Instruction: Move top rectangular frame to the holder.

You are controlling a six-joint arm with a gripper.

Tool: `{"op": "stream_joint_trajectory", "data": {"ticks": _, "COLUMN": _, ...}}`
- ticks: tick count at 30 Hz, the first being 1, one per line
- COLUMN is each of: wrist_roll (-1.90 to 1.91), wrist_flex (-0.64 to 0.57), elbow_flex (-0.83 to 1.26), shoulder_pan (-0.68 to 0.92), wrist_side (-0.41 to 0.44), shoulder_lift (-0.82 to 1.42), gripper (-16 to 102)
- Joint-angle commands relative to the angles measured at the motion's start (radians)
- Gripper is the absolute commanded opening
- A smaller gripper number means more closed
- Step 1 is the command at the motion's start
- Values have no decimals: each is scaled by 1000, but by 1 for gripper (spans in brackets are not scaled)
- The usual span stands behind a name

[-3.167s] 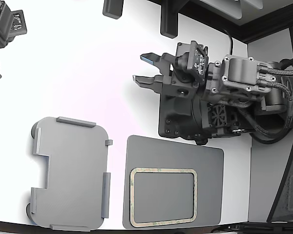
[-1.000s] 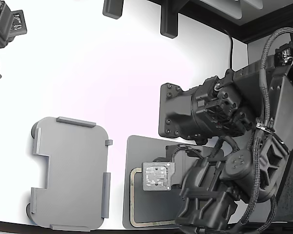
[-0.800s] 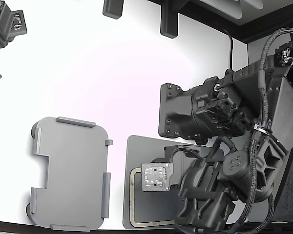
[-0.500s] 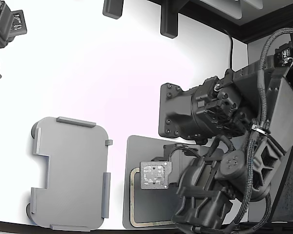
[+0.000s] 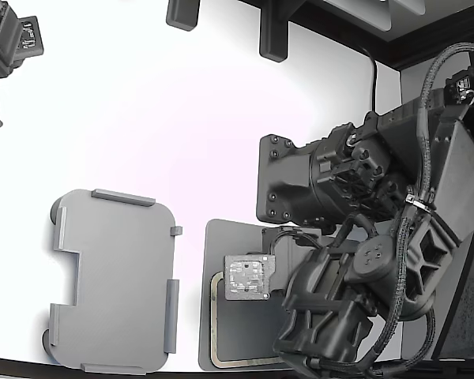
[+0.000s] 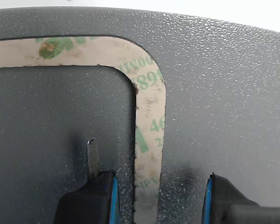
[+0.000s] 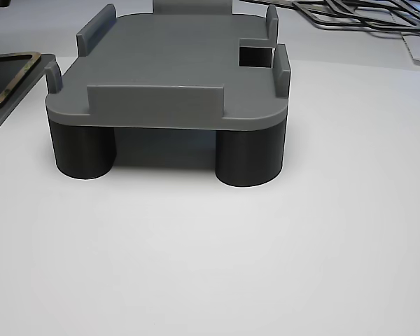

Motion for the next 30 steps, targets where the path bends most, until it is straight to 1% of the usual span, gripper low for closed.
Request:
{"op": "stream_joint_trajectory", "data": {"ticks": 1, "wrist_roll": -2, "wrist_flex": -11, "elbow_flex": -14, "shoulder_pan": -20, "wrist_side": 2, "shoulder_lift": 29, "gripper": 73}}
{"op": "stream_joint_trajectory", "data": {"ticks": 8, "wrist_roll": 2, "wrist_flex": -37, "elbow_flex": 3, "shoulder_pan": -20, "wrist_side": 0, "shoulder_lift": 25, "gripper": 68}}
{"op": "stream_joint_trajectory", "data": {"ticks": 18, "wrist_roll": 6, "wrist_flex": -37, "elbow_flex": 11, "shoulder_pan": -25, "wrist_side": -8, "shoulder_lift": 17, "gripper": 54}}
{"op": "stream_joint_trajectory", "data": {"ticks": 30, "wrist_roll": 5, "wrist_flex": -61, "elbow_flex": 28, "shoulder_pan": -32, "wrist_side": -12, "shoulder_lift": 14, "gripper": 53}}
